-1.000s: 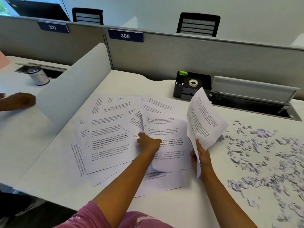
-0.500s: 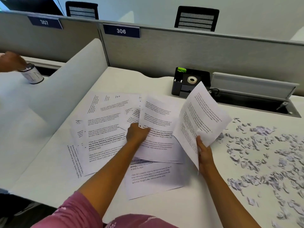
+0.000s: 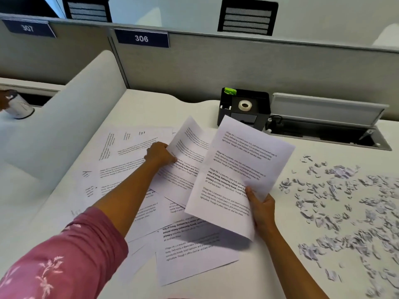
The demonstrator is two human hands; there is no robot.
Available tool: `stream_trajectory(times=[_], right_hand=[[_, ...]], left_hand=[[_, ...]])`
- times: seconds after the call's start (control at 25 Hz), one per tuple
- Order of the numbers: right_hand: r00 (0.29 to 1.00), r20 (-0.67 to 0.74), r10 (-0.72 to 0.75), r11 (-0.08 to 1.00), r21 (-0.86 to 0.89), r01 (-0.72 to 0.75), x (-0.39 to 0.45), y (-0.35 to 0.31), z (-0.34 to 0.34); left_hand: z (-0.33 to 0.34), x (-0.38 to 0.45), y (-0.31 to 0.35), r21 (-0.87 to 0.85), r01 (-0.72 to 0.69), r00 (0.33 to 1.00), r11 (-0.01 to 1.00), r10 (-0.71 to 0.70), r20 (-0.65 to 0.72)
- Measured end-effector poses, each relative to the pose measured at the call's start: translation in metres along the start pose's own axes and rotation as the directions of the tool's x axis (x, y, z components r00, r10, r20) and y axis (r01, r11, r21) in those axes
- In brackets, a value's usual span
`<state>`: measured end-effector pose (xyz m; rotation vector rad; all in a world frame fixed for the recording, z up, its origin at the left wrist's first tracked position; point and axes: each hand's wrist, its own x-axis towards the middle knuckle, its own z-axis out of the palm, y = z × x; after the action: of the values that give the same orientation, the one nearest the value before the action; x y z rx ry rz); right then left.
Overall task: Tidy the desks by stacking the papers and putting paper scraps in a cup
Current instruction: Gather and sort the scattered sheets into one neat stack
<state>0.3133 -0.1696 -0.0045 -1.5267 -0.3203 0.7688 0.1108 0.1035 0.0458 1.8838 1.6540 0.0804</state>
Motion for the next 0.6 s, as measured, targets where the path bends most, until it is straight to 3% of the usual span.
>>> stream_trajectory(times=[0.4, 0.6], right_hand=[[1.0, -0.002, -0.011, 1.0, -0.023, 0.011, 0.002, 0.006, -0.003], [0.999, 0.02, -0.036, 0.998, -0.059, 0.038, 0.002, 0.007, -0.003]], left_hand=[[-0.001, 0.008, -0.009, -0.007, -0.038, 0.999, 0.999, 0.038, 0.01], [-0.008, -0.008, -0.011, -0.085, -0.266, 0.953, 0.96, 0.248, -0.175]])
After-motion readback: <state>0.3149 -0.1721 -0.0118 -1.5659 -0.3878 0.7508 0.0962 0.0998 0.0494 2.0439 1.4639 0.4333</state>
